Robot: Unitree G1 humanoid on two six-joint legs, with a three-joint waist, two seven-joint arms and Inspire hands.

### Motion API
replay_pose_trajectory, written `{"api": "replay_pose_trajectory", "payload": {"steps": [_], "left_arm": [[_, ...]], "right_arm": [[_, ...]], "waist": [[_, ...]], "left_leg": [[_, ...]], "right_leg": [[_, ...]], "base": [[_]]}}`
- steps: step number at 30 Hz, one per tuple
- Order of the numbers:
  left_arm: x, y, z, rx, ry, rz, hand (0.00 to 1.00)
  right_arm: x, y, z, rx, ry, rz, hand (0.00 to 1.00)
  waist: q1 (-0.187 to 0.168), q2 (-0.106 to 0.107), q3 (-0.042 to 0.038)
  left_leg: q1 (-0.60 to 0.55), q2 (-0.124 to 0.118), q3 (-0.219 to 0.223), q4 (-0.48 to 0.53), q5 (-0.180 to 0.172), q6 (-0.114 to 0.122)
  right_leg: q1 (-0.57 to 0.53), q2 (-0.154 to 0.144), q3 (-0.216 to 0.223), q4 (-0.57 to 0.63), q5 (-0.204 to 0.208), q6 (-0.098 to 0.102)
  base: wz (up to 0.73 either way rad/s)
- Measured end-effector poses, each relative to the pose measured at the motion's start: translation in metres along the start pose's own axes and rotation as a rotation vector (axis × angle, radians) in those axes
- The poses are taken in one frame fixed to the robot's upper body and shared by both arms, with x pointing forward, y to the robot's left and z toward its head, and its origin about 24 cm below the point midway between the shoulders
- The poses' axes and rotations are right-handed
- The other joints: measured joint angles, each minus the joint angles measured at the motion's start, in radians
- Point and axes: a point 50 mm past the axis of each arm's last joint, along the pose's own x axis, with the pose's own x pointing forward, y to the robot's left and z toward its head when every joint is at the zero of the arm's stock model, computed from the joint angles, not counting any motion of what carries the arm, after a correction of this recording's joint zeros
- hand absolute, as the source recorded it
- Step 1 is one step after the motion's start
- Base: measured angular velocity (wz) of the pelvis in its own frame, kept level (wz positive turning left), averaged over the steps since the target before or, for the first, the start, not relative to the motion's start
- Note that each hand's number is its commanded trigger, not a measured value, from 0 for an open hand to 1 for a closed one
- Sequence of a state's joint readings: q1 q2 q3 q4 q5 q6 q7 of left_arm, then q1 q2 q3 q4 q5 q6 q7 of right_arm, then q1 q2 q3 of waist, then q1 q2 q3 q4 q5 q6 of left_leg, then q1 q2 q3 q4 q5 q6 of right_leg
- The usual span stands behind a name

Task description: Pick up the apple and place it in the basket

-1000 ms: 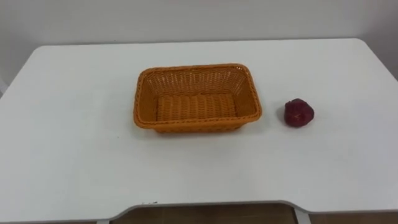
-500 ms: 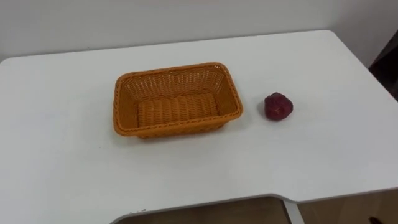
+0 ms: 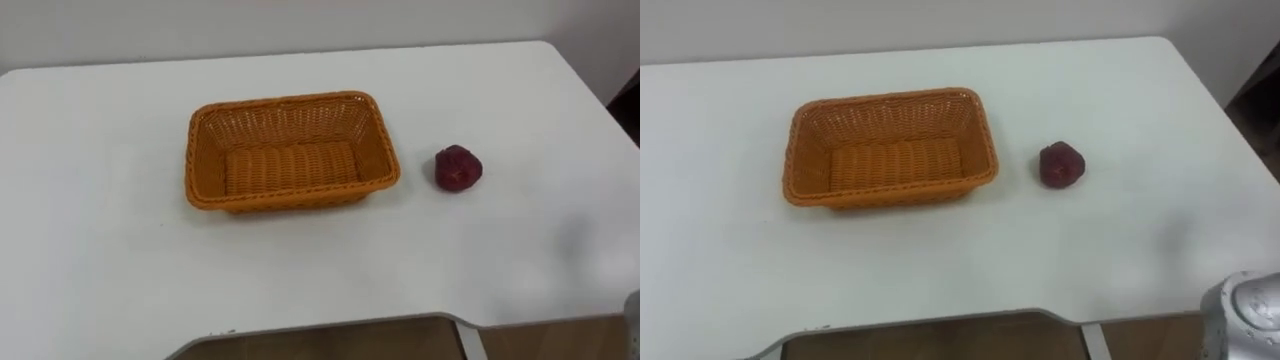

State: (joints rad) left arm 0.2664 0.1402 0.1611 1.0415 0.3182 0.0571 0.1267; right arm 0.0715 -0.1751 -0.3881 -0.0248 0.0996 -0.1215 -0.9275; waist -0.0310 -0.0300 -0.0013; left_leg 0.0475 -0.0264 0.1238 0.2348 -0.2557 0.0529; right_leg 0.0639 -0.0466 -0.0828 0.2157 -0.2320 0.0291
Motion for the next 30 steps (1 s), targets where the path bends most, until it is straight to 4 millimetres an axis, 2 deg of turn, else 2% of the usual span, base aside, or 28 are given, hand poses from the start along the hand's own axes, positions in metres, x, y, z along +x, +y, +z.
{"api": "replay_pose_trajectory", "payload": {"steps": [4,8,14,16,19,22,25,30], "left_arm": [[-0.001,-0.003,-0.001,0.019,-0.012,-0.014,0.0],[-0.002,-0.004,-0.005,0.021,-0.005,-0.028,0.0],[-0.001,-0.003,0.0,0.028,-0.025,-0.068,0.0],[-0.001,-0.002,0.001,0.028,-0.033,-0.079,0.0],[-0.002,-0.002,0.0,0.03,-0.038,-0.093,0.0],[-0.002,-0.001,-0.001,0.033,-0.038,-0.103,0.0],[-0.002,-0.002,0.0,0.038,-0.041,-0.11,0.0],[-0.002,-0.002,0.001,0.064,-0.047,-0.113,0.0]], "right_arm": [[-0.013,0.016,0.0,0.012,0.001,0.16,0.0],[-0.028,0.031,-0.002,0.003,0.01,0.362,0.0],[-0.047,0.05,-0.004,-0.023,0.001,0.647,0.0],[-0.05,0.053,-0.008,-0.04,0.011,0.713,0.0],[-0.053,0.055,-0.009,-0.045,0.015,0.786,0.0],[-0.057,0.056,-0.017,-0.072,0.039,0.846,0.0],[-0.063,0.058,-0.022,-0.089,0.057,0.906,0.0],[-0.068,0.059,-0.03,-0.119,0.083,0.984,0.0]], "waist": [[0.016,0.007,0.0008],[0.017,0.013,0.0006],[0.036,0.009,-0.0032],[0.042,0.005,-0.0058],[0.05,-0.001,-0.0055],[0.057,-0.012,-0.0022],[0.059,-0.019,0.0046],[0.06,-0.018,0.0047]], "left_leg": [[-0.002,0.002,0.0,-0.002,0.0,0.0],[-0.003,0.01,0.003,-0.002,0.0,0.0],[-0.001,0.014,0.001,-0.002,0.002,-0.003],[0.002,0.014,0.0,-0.002,0.002,-0.003],[0.003,0.013,-0.002,-0.002,0.002,-0.003],[0.014,0.014,-0.003,-0.002,0.002,-0.004],[0.013,0.014,-0.007,0.0,0.002,-0.004],[0.007,0.013,-0.015,0.002,0.002,-0.004]], "right_leg": [[0.003,0.002,0.0,-0.013,0.009,0.001],[0.001,0.003,0.0,-0.014,0.01,0.0],[0.004,0.006,0.0,-0.015,0.012,-0.003],[0.008,0.006,-0.001,-0.017,0.012,-0.003],[0.014,0.006,-0.002,-0.024,0.013,-0.004],[0.029,0.008,-0.003,-0.031,0.016,-0.005],[0.037,0.007,-0.005,-0.032,0.017,-0.005],[0.033,0.007,-0.009,-0.031,0.022,-0.003]], "base": [[0.0],[-0.01],[0.0],[0.02],[0.0],[0.0],[0.01],[0.02]]}}
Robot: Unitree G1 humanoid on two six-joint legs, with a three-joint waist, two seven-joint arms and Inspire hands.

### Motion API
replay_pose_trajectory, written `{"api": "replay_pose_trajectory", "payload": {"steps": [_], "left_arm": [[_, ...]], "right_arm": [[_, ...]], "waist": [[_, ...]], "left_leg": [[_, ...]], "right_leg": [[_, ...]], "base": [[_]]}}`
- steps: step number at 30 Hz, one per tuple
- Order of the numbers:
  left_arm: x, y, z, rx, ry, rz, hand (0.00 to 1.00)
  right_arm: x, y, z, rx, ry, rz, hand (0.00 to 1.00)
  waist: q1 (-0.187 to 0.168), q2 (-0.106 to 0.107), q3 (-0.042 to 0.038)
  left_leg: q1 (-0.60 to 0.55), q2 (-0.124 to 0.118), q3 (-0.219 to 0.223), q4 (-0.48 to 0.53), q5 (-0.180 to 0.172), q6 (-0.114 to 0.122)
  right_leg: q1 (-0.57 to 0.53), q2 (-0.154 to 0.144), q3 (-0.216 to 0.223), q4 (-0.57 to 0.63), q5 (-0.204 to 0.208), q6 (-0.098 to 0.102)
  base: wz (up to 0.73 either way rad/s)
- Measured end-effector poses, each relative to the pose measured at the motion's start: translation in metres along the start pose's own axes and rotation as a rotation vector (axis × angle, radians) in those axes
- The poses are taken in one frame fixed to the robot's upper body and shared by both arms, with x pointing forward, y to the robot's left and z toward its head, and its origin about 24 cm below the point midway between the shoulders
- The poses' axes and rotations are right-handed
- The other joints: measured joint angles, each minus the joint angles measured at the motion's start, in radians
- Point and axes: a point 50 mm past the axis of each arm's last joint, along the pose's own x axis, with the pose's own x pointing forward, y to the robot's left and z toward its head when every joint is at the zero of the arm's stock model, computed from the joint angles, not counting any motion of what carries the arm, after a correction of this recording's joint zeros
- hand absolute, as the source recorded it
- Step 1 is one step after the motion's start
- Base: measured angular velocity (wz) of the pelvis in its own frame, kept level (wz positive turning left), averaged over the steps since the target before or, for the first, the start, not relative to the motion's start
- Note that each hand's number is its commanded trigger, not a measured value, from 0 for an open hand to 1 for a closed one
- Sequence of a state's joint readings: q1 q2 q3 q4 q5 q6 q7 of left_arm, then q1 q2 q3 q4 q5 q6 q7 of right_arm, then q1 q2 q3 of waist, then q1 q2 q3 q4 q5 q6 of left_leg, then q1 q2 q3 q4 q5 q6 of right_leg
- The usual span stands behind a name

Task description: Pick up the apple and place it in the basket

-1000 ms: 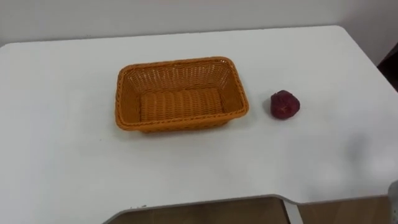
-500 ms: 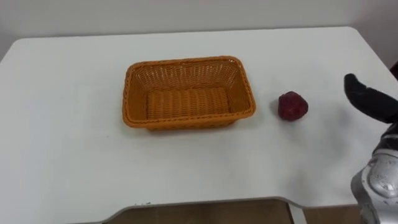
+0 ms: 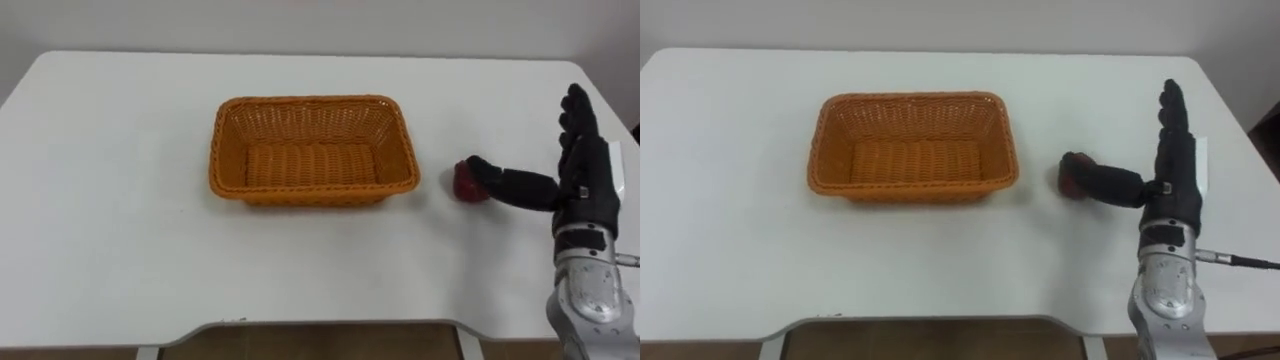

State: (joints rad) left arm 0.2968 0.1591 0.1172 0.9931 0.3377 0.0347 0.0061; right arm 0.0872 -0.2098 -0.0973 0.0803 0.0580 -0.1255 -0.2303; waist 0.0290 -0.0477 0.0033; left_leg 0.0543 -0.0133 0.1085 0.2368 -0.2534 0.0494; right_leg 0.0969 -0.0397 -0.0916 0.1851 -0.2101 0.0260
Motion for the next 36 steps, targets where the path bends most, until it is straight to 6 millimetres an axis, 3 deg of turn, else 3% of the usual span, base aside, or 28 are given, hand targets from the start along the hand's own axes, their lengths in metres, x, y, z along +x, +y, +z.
{"api": "replay_pose_trajectory", "payload": {"steps": [12,17,20,36], "left_arm": [[0.0,0.0,-0.001,0.019,0.007,-0.007,0.0],[0.0,0.0,-0.003,0.02,0.013,-0.009,0.0],[0.0,0.002,-0.003,0.02,0.015,-0.019,0.0],[0.001,0.002,-0.007,0.035,0.037,-0.062,0.0]], "right_arm": [[-0.002,0.006,-0.023,-0.048,0.106,0.143,0.0],[0.0,0.003,-0.04,-0.071,0.185,0.176,0.0],[0.003,0.0,-0.05,-0.089,0.23,0.195,0.0],[0.016,-0.006,-0.052,-0.119,0.253,0.239,0.0]], "waist": [[0.004,0.005,-0.0006],[0.001,0.003,-0.0005],[0.002,0.001,0.0007],[0.007,-0.011,0.0015]], "left_leg": [[-0.003,0.0,-0.008,0.002,0.0,0.0],[-0.004,-0.001,-0.021,0.002,0.0,0.0],[0.0,-0.001,-0.027,0.001,0.001,-0.001],[0.006,-0.002,-0.032,0.003,0.003,-0.002]], "right_leg": [[0.0,-0.001,-0.012,0.0,0.0,0.0],[0.006,-0.005,-0.056,-0.001,0.0,0.0],[0.013,-0.005,-0.062,-0.001,0.0,0.0],[0.03,-0.006,-0.079,-0.016,0.001,-0.001]], "base": [[0.01],[0.08],[0.08],[0.01]]}}
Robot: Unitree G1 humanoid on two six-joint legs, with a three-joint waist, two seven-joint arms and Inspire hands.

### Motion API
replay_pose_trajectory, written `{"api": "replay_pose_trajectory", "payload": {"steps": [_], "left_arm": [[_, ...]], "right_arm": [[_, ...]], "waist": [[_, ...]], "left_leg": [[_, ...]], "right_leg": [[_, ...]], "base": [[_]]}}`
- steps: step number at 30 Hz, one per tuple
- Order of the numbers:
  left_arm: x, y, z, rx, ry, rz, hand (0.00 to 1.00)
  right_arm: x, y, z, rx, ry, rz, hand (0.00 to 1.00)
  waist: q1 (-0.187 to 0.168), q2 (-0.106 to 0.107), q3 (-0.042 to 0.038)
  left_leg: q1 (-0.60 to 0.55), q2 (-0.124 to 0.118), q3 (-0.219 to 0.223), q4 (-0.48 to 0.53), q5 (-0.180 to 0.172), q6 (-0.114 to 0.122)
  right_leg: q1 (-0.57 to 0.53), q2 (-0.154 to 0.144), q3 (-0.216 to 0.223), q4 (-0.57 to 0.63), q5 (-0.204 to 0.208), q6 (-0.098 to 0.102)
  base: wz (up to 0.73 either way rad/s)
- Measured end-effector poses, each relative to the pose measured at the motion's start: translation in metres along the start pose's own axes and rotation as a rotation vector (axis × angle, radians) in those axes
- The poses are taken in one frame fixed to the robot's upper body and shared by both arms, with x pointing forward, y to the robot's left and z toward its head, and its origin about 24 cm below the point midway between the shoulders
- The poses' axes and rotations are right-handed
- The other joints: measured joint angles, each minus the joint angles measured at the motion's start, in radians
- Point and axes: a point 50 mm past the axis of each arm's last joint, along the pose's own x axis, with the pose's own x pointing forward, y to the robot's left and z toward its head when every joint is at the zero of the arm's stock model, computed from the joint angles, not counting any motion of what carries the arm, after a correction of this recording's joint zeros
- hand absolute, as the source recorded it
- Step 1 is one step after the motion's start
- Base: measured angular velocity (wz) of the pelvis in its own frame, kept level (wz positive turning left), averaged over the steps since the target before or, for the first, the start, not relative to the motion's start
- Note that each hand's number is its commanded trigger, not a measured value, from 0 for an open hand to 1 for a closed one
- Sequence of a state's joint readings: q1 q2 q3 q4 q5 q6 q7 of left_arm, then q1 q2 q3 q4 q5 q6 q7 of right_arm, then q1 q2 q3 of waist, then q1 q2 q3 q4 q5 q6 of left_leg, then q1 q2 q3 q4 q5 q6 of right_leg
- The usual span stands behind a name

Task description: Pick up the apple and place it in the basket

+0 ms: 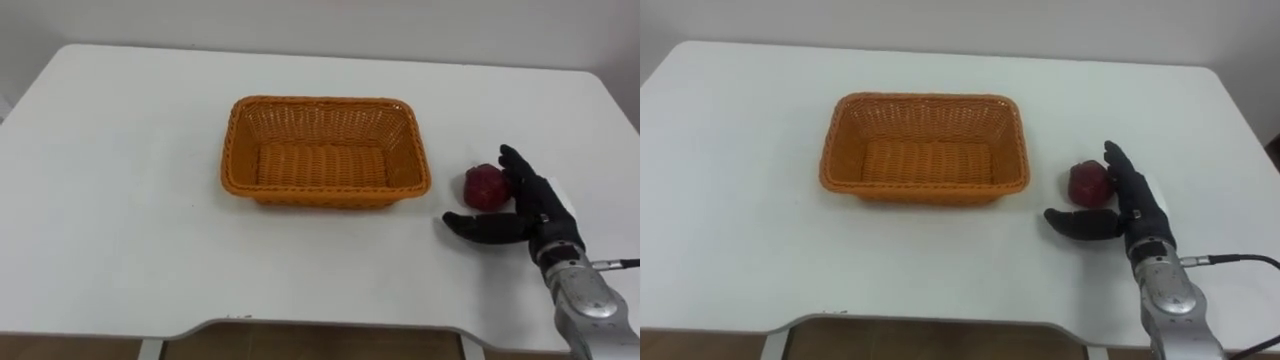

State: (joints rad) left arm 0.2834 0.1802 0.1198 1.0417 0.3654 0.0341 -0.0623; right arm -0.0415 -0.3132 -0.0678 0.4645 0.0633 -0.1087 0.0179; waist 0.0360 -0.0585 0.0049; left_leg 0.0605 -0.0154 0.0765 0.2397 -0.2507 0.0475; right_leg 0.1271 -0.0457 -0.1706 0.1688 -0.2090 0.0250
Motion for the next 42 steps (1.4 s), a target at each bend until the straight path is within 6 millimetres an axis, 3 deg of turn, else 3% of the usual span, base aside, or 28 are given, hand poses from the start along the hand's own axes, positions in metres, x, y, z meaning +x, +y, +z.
{"api": "replay_pose_trajectory", "payload": {"steps": [3,4,5,6,15,37,39,42], "left_arm": [[0.0,-0.001,-0.001,0.0,0.002,-0.011,0.0],[0.0,-0.001,-0.001,0.0,0.004,-0.015,0.0],[0.0,-0.001,-0.002,-0.001,0.009,-0.019,0.0],[0.0,-0.001,-0.002,-0.001,0.011,-0.021,0.0],[0.0,-0.001,-0.006,-0.002,0.029,-0.032,0.0],[0.0,0.004,-0.007,0.005,0.034,-0.021,0.0],[0.0,0.004,-0.007,0.008,0.035,-0.024,0.0],[0.0,0.003,-0.007,0.011,0.036,-0.025,0.0]], "right_arm": [[0.004,-0.004,0.0,-0.011,0.011,0.0,0.0],[0.004,-0.004,0.0,-0.012,0.01,0.002,0.24],[0.004,-0.004,-0.001,-0.012,0.012,0.008,0.73],[0.004,-0.004,-0.001,-0.015,0.012,0.011,1.0],[0.011,-0.017,0.0,-0.085,0.035,-0.004,1.0],[0.013,-0.018,0.003,-0.118,0.027,-0.034,1.0],[0.013,-0.018,0.006,-0.12,0.021,-0.038,1.0],[0.015,-0.016,0.026,-0.128,-0.052,-0.06,1.0]], "waist": [[0.0,0.0,-0.0004],[0.0,0.0,-0.0007],[0.001,0.0,-0.001],[0.001,0.0,-0.0011],[0.003,-0.013,-0.0052],[0.003,-0.021,0.0017],[0.004,-0.018,0.0007],[-0.001,-0.002,-0.003]], "left_leg": [[0.002,0.0,-0.001,0.0,0.0,0.0],[0.003,0.0,-0.001,0.0,0.0,0.0],[0.003,0.0,-0.001,0.0,0.0,0.0],[0.003,0.0,-0.001,0.0,0.0,0.0],[0.003,0.0,-0.01,0.001,0.001,-0.002],[0.002,0.0,-0.019,0.0,0.003,-0.005],[0.002,0.0,-0.017,-0.001,0.003,-0.005],[-0.001,-0.001,-0.012,-0.001,0.003,-0.004]], "right_leg": [[0.001,0.0,0.001,0.0,0.0,0.0],[0.001,0.0,0.001,0.0,0.0,0.0],[0.001,0.0,0.001,0.0,0.0,0.0],[0.001,0.0,0.002,0.0,0.0,0.0],[-0.001,0.002,0.001,0.0,0.0,-0.001],[0.001,0.005,0.002,0.002,0.001,-0.001],[0.002,0.004,0.004,0.002,0.001,-0.001],[-0.001,0.003,0.005,0.002,0.001,-0.001]], "base": [[0.0],[0.0],[0.0],[0.0],[0.01],[0.01],[-0.03],[-0.04]]}}
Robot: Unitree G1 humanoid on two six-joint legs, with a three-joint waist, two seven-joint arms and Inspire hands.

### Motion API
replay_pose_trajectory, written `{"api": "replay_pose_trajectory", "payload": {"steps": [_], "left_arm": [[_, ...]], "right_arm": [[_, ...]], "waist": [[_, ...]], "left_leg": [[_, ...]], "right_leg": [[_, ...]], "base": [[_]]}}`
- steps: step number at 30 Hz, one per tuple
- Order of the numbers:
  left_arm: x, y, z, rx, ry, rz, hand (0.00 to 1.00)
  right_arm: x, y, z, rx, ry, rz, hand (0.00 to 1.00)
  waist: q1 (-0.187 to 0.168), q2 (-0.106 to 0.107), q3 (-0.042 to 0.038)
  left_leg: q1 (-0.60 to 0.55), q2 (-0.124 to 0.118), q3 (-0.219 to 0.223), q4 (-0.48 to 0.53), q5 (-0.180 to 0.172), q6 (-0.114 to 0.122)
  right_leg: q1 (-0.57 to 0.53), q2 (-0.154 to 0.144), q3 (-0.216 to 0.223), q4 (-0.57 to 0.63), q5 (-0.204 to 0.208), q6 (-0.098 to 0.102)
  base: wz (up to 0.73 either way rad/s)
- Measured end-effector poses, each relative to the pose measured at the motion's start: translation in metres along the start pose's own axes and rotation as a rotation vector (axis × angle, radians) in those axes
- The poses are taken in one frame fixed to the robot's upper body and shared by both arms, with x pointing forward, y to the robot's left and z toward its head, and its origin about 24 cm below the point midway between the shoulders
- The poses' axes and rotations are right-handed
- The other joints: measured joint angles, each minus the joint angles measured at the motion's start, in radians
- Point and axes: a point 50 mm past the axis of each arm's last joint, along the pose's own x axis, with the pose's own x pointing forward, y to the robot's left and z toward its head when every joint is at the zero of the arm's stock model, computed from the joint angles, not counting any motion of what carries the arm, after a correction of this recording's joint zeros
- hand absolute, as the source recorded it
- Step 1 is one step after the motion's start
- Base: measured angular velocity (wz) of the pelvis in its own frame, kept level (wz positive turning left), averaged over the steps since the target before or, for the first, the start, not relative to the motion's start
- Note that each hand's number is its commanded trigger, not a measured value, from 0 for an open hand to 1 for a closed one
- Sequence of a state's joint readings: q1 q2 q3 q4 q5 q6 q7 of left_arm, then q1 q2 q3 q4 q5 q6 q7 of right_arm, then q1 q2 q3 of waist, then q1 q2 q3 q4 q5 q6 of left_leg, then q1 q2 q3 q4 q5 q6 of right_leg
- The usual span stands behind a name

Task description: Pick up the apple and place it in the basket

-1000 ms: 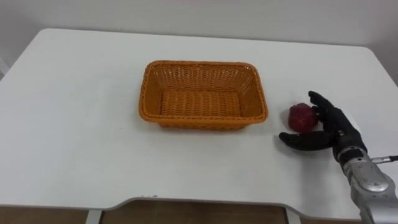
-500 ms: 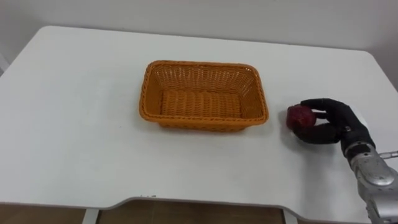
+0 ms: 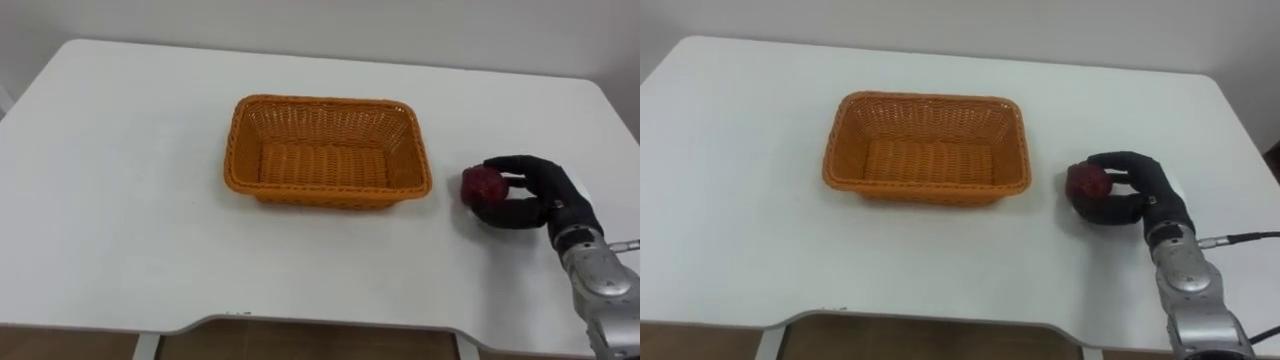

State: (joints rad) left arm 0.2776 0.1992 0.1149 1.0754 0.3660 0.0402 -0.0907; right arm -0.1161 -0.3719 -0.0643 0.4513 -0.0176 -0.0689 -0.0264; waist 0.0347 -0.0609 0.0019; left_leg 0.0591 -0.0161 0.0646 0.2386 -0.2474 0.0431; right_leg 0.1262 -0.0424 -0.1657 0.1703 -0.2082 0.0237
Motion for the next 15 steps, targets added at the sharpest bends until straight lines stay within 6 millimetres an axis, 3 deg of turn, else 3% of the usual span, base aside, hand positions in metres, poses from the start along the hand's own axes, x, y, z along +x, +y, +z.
{"api": "replay_pose_trajectory", "payload": {"steps": [5,15], "left_arm": [[0.001,0.003,0.005,-0.001,-0.012,0.026,0.0],[0.001,0.003,0.004,0.001,-0.012,0.079,0.0]], "right_arm": [[-0.004,-0.003,0.051,0.006,-0.225,-0.062,1.0],[-0.022,-0.001,0.109,-0.038,-0.493,-0.101,1.0]], "waist": [[-0.002,0.011,-0.0037],[0.004,0.006,-0.0016]], "left_leg": [[0.014,0.002,-0.002,-0.005,0.0,-0.001],[0.004,0.002,0.008,-0.006,0.0,-0.001]], "right_leg": [[0.014,0.002,-0.002,-0.002,0.0,0.0],[-0.001,0.001,0.001,0.0,0.0,0.0]], "base": [[0.01],[-0.02]]}}
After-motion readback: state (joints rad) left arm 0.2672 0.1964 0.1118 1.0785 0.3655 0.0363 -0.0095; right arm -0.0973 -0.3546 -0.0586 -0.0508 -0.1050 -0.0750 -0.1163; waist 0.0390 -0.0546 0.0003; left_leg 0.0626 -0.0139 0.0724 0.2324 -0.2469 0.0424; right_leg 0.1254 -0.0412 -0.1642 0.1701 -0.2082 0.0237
